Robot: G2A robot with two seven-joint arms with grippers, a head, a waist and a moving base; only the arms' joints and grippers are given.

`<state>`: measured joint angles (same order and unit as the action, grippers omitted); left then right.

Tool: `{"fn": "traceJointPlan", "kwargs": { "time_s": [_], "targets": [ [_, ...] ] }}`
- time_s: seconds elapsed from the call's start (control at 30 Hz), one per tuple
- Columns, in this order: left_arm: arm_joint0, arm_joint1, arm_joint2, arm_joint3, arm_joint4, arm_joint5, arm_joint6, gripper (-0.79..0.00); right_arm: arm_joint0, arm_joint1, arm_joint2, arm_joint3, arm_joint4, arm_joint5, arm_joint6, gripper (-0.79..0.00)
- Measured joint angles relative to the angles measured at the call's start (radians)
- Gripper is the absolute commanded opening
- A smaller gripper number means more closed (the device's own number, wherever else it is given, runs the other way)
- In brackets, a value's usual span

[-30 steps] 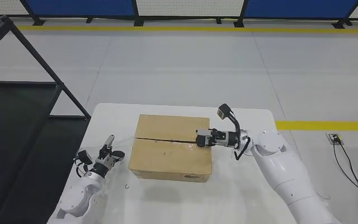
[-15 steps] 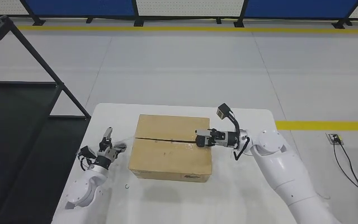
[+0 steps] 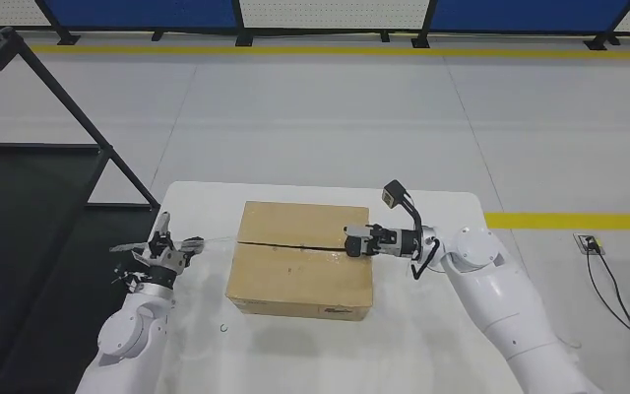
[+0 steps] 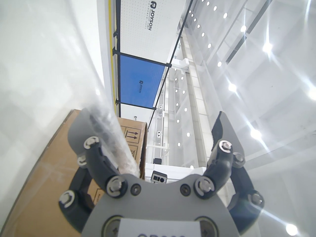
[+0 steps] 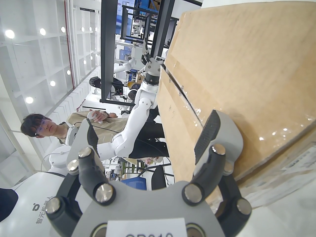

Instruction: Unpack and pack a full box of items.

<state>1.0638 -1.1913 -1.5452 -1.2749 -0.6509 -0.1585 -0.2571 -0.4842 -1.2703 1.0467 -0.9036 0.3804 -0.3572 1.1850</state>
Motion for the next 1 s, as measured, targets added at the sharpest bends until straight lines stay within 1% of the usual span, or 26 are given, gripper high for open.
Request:
{"fn": "traceJointPlan", "kwargs": {
  "time_s": [0.2,0.4,0.53,0.67,0.83,1.0],
  "targets": [
    [-0.012,0.0,-0.022,-0.009,-0.027,0.006,-0.018,0.0,0.01,-0.002,-0.005,0.013,0.002,-0.001,0.002,0.0],
    [-0.038,-0.002,-0.019,-0.008,-0.032,0.025,-0.018,0.0,0.018,-0.004,-0.008,0.024,0.005,-0.003,0.005,0.0],
    [-0.072,-0.006,-0.006,0.026,-0.036,0.046,-0.022,0.0,0.021,-0.004,-0.009,0.028,0.007,-0.005,0.006,0.0],
    [-0.108,-0.008,0.015,0.071,-0.017,0.094,-0.012,0.0,0.022,-0.004,-0.01,0.033,0.006,-0.006,0.007,0.0],
    [-0.091,-0.007,0.012,0.082,0.018,0.069,-0.005,0.0,0.019,-0.002,-0.004,0.038,0.008,-0.01,0.011,0.0],
    [-0.066,-0.003,-0.006,0.077,0.041,0.088,0.01,0.0,0.017,-0.001,-0.003,0.037,0.01,-0.009,0.012,0.0]
  ]
}}
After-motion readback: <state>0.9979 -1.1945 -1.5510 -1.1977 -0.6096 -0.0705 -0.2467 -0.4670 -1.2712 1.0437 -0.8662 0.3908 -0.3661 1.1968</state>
